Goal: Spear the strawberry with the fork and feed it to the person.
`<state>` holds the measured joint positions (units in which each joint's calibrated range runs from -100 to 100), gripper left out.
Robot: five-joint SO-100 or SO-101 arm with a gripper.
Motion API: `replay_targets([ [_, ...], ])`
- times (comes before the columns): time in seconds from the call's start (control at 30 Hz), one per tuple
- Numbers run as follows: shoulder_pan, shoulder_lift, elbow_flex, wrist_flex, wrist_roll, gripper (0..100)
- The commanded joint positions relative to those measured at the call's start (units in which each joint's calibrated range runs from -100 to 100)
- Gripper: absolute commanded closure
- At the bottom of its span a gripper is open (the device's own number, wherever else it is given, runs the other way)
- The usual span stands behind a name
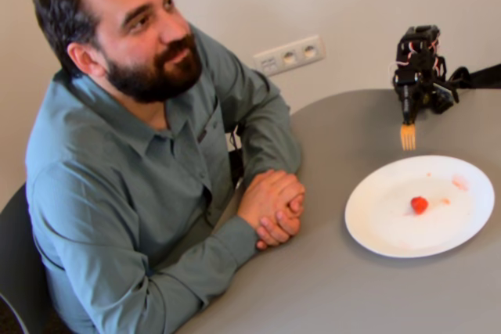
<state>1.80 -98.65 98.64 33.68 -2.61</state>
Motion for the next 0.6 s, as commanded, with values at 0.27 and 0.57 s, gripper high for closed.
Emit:
replay_targets([
  [0.27, -5.1, 45.2, -40.2, -2.5, -1.3, 99],
  [0.57, -5.1, 88.6, -75.6, -2.3, -1.7, 99],
])
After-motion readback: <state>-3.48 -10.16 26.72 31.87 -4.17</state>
